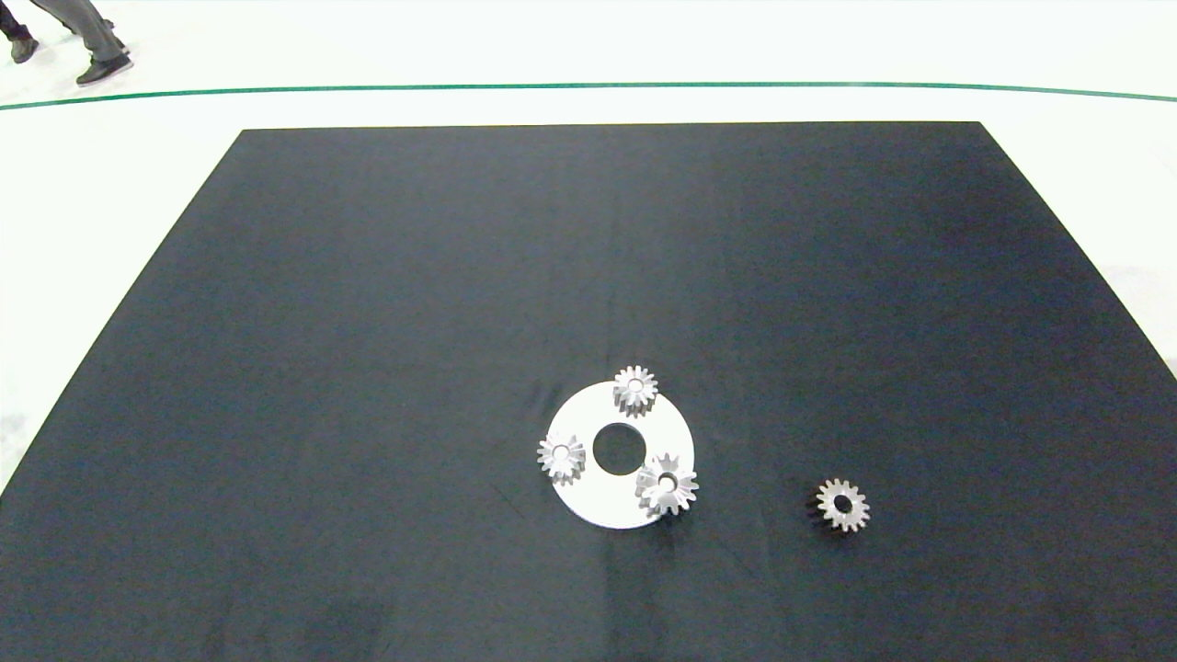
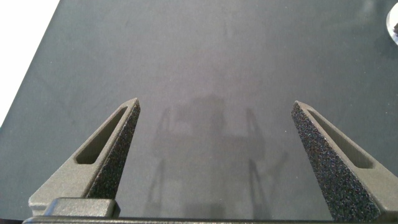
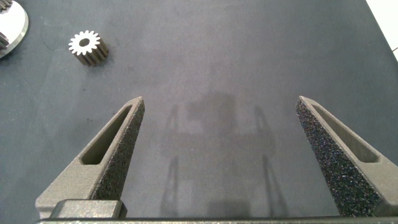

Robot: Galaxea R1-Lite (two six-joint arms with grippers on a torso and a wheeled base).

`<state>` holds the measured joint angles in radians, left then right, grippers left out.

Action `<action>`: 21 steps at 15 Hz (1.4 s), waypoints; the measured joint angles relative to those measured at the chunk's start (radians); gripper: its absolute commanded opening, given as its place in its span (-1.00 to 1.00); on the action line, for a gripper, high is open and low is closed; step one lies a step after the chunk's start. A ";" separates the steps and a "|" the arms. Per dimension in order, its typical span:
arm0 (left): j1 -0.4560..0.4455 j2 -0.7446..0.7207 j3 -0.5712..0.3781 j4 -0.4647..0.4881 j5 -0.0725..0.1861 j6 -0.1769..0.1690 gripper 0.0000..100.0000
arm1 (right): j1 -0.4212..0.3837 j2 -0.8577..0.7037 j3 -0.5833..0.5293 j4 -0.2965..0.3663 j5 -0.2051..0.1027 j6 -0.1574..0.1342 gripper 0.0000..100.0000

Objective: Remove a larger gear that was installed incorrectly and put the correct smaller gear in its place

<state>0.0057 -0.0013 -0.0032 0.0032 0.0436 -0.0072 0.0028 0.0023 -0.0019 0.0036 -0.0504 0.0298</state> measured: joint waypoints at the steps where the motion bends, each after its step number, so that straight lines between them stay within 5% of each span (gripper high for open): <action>1: 0.000 0.000 0.000 0.000 0.000 0.000 1.00 | 0.000 0.000 0.000 0.000 0.001 -0.001 1.00; 10: 0.000 0.000 -0.002 0.001 -0.009 0.004 1.00 | 0.001 0.004 0.000 0.001 0.014 -0.011 1.00; 14: 0.003 0.019 -0.034 0.016 -0.007 0.010 1.00 | -0.001 0.038 -0.025 0.017 0.002 -0.073 1.00; 18: -0.001 0.143 -0.296 0.187 -0.006 0.015 1.00 | 0.004 0.157 -0.222 0.146 0.009 -0.079 1.00; 21: 0.009 0.384 -0.654 0.376 0.000 0.024 1.00 | 0.029 0.354 -0.410 0.209 0.025 -0.087 1.00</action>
<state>0.0149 0.3832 -0.6577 0.3789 0.0440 0.0172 0.0321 0.3560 -0.4121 0.2121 -0.0257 -0.0577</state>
